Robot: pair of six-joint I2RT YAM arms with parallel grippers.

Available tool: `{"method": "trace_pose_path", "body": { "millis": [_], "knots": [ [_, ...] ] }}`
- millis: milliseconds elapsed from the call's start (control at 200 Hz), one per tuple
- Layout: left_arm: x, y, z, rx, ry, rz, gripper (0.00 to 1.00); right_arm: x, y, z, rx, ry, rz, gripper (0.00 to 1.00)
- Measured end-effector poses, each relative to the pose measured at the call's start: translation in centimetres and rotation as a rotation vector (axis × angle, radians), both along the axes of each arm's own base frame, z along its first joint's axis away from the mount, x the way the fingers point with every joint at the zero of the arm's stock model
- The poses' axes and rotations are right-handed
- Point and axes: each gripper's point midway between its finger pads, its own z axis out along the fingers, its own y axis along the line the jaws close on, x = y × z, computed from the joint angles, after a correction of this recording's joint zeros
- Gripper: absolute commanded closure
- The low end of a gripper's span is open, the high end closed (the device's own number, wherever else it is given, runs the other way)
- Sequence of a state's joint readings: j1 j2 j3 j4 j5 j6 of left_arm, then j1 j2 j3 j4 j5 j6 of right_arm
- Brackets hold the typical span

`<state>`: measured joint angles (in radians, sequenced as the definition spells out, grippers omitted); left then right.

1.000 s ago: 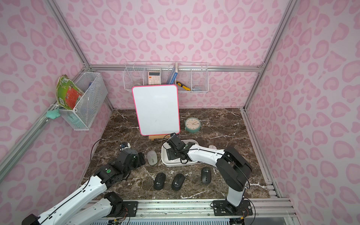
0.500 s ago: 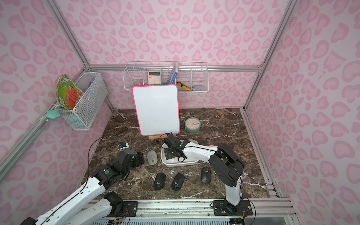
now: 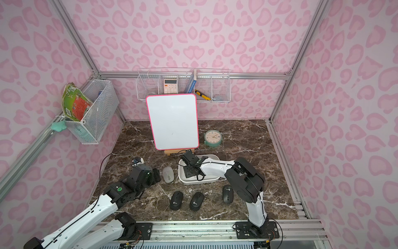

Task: Take out the mouse from the storage box
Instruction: Pick up the mouse from the storage box.

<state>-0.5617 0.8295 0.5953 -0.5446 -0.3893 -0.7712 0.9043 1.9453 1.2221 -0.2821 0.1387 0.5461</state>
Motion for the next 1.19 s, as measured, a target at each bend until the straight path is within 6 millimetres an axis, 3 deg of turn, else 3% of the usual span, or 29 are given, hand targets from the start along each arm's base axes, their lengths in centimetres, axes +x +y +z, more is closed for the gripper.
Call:
{"method": "trace_pose_path", "body": {
  "millis": [145,550,720,910,1195],
  "knots": [
    [-0.1,0.0,-0.2,0.000,0.004,-0.002,0.07,-0.1,-0.8,0.2,-0.001,0.001,-0.015,0.49],
    [-0.1,-0.2,-0.4,-0.005,0.013,-0.009,0.06,-0.6,-1.1,2.0,0.032,-0.019,-0.013,0.53],
    [-0.1,-0.4,-0.3,-0.010,0.017,-0.014,0.06,-0.6,-1.3,3.9,0.051,-0.044,-0.019,0.53],
    [-0.2,-0.4,0.1,-0.020,0.004,-0.016,0.05,-1.5,-2.9,8.4,0.108,-0.105,-0.035,0.52],
    [-0.2,-0.3,-0.3,-0.015,0.012,-0.016,0.05,-3.9,-6.0,9.4,0.110,-0.099,-0.068,0.52]
  ]
}}
